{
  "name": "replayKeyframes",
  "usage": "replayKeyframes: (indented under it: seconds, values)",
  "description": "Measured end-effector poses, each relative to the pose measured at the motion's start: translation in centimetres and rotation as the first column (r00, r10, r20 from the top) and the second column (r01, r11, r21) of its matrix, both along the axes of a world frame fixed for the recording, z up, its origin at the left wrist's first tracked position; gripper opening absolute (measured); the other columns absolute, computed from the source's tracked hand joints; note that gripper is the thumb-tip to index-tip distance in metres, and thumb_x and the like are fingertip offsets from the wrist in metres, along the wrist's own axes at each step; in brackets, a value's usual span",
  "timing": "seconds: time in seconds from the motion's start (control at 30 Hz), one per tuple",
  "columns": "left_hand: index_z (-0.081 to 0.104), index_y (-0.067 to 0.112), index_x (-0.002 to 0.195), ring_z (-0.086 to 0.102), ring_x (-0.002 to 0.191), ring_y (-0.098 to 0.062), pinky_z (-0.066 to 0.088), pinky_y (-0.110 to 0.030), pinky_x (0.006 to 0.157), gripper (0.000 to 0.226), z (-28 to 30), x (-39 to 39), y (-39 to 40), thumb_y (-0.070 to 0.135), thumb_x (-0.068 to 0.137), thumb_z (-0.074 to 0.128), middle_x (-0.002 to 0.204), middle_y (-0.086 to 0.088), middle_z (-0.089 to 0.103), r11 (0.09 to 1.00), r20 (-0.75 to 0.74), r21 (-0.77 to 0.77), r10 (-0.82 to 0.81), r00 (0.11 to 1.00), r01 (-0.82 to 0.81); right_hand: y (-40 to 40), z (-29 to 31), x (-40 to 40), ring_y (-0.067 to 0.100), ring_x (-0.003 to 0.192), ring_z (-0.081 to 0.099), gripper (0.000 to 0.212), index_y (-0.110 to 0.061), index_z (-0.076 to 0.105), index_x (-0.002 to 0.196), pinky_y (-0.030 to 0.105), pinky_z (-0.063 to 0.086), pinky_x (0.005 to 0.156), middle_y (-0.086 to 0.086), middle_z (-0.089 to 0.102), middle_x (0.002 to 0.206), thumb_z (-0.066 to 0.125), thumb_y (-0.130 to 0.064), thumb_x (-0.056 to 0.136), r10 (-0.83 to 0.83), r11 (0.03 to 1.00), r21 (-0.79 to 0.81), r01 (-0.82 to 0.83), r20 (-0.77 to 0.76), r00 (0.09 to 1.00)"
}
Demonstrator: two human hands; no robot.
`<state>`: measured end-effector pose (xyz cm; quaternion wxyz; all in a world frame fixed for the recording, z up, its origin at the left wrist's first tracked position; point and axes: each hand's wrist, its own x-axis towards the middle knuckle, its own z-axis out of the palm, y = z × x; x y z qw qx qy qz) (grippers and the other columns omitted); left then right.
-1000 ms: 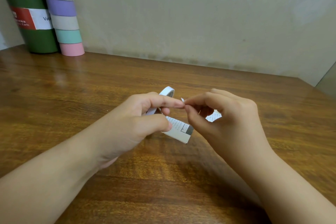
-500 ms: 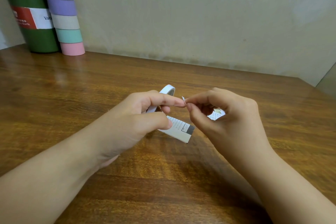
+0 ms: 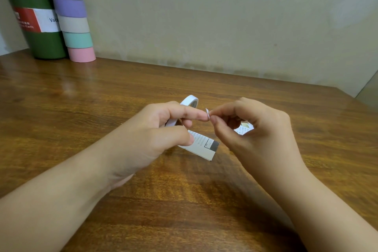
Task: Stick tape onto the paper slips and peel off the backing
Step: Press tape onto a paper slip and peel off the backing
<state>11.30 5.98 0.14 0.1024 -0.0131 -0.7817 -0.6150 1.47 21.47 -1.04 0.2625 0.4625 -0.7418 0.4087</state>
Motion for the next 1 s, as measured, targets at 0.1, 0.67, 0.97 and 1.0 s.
replayKeyframes:
  seconds: [0.1, 0.67, 0.97, 1.0]
  values:
    - [0.074, 0.035, 0.098, 0.049, 0.073, 0.003, 0.038, -0.014, 0.075, 0.042, 0.0, 0.0, 0.1, 0.02, 0.061, 0.058, 0.076, 0.02, 0.05, 0.999, -0.001, -0.028, -0.023, 1.0, 0.023, -0.1, -0.1, -0.1, 0.009, 0.067, 0.054, 0.003, -0.016, 0.072, 0.077, 0.015, 0.042, 0.06, -0.007, 0.062, 0.065, 0.068, -0.016, 0.076, -0.044, 0.999, 0.027, 0.046, -0.053, 0.998]
    - [0.06, 0.055, 0.109, 0.044, 0.076, -0.019, 0.041, -0.027, 0.073, 0.056, -0.7, -0.3, 0.3, 0.021, 0.065, 0.057, 0.081, 0.017, 0.043, 0.96, -0.043, -0.28, -0.037, 0.998, 0.024, -0.2, 0.2, 0.8, 0.004, 0.059, 0.057, 0.011, -0.024, 0.07, 0.068, 0.01, 0.043, 0.055, -0.012, 0.064, 0.061, 0.071, -0.015, 0.075, -0.071, 0.997, -0.007, 0.077, 0.32, 0.945]
    - [0.051, 0.046, 0.128, 0.044, 0.083, -0.01, 0.038, -0.016, 0.076, 0.063, -1.1, -0.2, 0.3, 0.025, 0.068, 0.053, 0.089, 0.019, 0.039, 0.854, -0.123, -0.516, 0.001, 0.992, -0.064, -0.2, 0.4, 1.1, -0.001, 0.055, 0.057, 0.011, -0.026, 0.07, 0.069, 0.007, 0.04, 0.053, -0.015, 0.064, 0.06, 0.074, -0.019, 0.077, -0.078, 0.996, -0.003, 0.085, 0.35, 0.933]
    - [0.048, 0.044, 0.13, 0.044, 0.084, -0.01, 0.038, -0.016, 0.076, 0.065, -1.2, -0.1, 0.3, 0.025, 0.069, 0.052, 0.091, 0.018, 0.039, 0.839, -0.129, -0.54, 0.002, 0.992, -0.072, -0.2, 0.4, 1.1, -0.001, 0.056, 0.058, 0.011, -0.026, 0.071, 0.07, 0.007, 0.041, 0.054, -0.017, 0.065, 0.061, 0.074, -0.019, 0.078, -0.082, 0.996, 0.004, 0.086, 0.354, 0.932]
